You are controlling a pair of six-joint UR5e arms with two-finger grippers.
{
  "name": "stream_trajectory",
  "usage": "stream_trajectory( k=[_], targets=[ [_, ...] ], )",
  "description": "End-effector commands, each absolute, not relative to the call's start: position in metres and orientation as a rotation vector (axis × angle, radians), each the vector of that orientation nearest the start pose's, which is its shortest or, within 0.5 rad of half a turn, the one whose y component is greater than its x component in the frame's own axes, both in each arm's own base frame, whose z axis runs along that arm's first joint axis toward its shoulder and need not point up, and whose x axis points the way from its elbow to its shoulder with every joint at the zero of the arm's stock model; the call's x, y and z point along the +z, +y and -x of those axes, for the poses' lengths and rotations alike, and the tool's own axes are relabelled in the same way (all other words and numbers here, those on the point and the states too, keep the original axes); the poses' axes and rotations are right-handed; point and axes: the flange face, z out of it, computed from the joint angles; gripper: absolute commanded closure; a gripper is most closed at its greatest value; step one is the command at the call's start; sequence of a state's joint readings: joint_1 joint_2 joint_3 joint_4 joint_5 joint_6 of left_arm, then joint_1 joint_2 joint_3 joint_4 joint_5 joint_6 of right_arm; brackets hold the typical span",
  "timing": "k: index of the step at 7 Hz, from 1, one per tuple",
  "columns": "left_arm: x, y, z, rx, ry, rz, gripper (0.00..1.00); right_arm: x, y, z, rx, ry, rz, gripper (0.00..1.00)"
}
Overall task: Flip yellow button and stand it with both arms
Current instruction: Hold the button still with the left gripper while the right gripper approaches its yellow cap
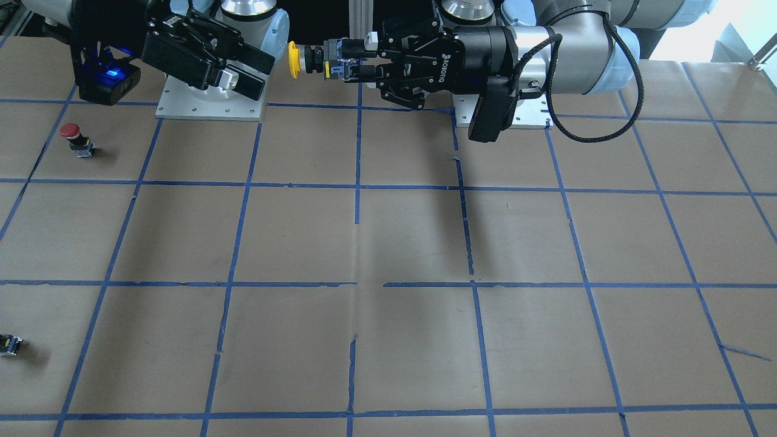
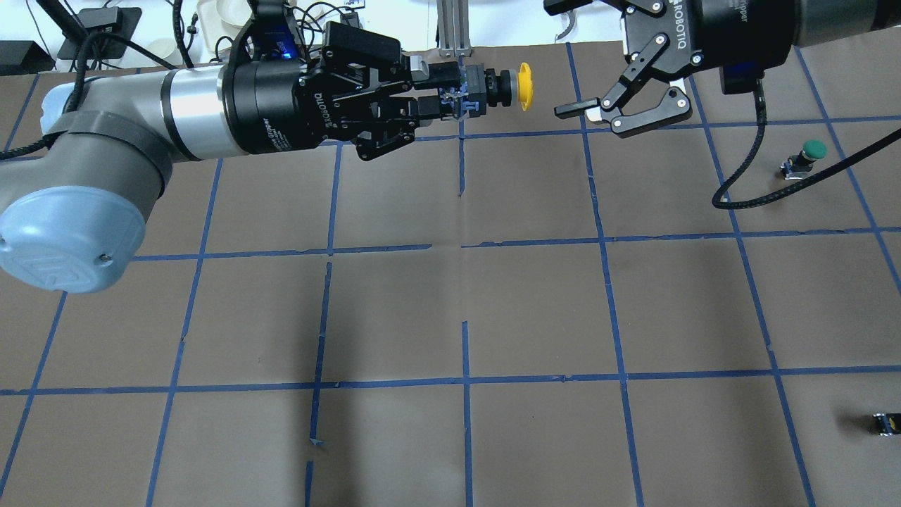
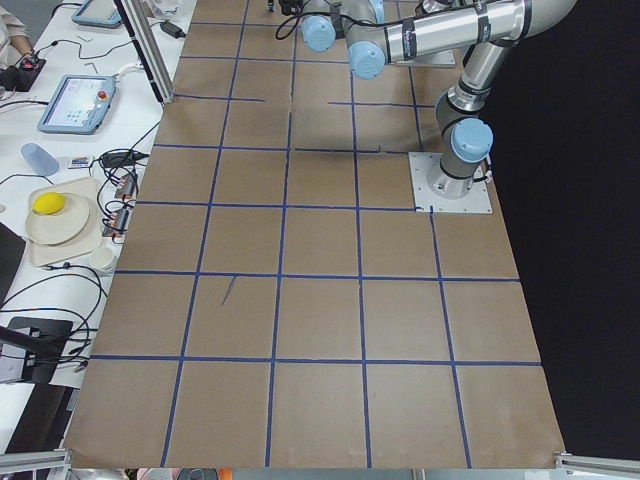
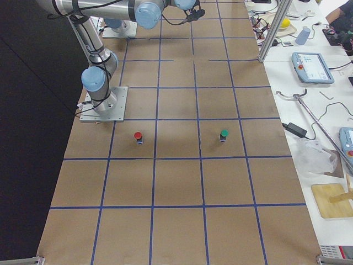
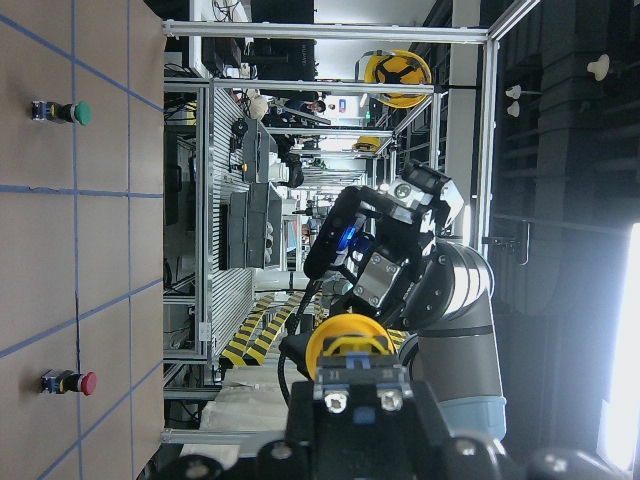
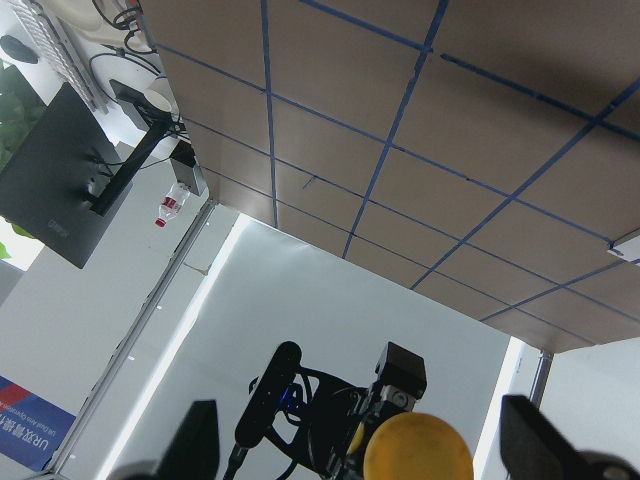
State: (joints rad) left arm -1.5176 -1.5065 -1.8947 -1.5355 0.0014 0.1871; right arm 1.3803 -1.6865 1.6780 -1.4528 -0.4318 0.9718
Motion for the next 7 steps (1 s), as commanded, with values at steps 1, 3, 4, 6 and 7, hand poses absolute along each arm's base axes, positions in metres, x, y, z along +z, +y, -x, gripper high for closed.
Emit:
stream_trajectory(
  k=[1, 3, 4, 6, 7],
  targets=[
    [0.465, -0.462, 0.208, 0.016, -1.569, -0.069, 0.98, 0.517, -0.466, -0.151, 0.673, 1.667, -1.195, 0.0],
    [0.464, -0.461, 0.208, 0.014, -1.569, -0.07, 0.98, 0.522, -0.465, -0.152, 0.69, 1.648, -1.223, 0.02],
    [0.464, -0.461, 0.208, 0.016, -1.569, -0.069, 0.98, 0.532, -0.458, -0.153, 0.67, 1.653, -1.211, 0.03],
    [0.465, -0.461, 0.208, 0.018, -1.569, -0.066, 0.98, 0.537, -0.449, -0.154, 0.671, 1.645, -1.223, 0.1],
    [0.466, -0.461, 0.208, 0.018, -1.569, -0.066, 0.98, 0.536, -0.45, -0.154, 0.674, 1.644, -1.225, 0.16]
  ],
)
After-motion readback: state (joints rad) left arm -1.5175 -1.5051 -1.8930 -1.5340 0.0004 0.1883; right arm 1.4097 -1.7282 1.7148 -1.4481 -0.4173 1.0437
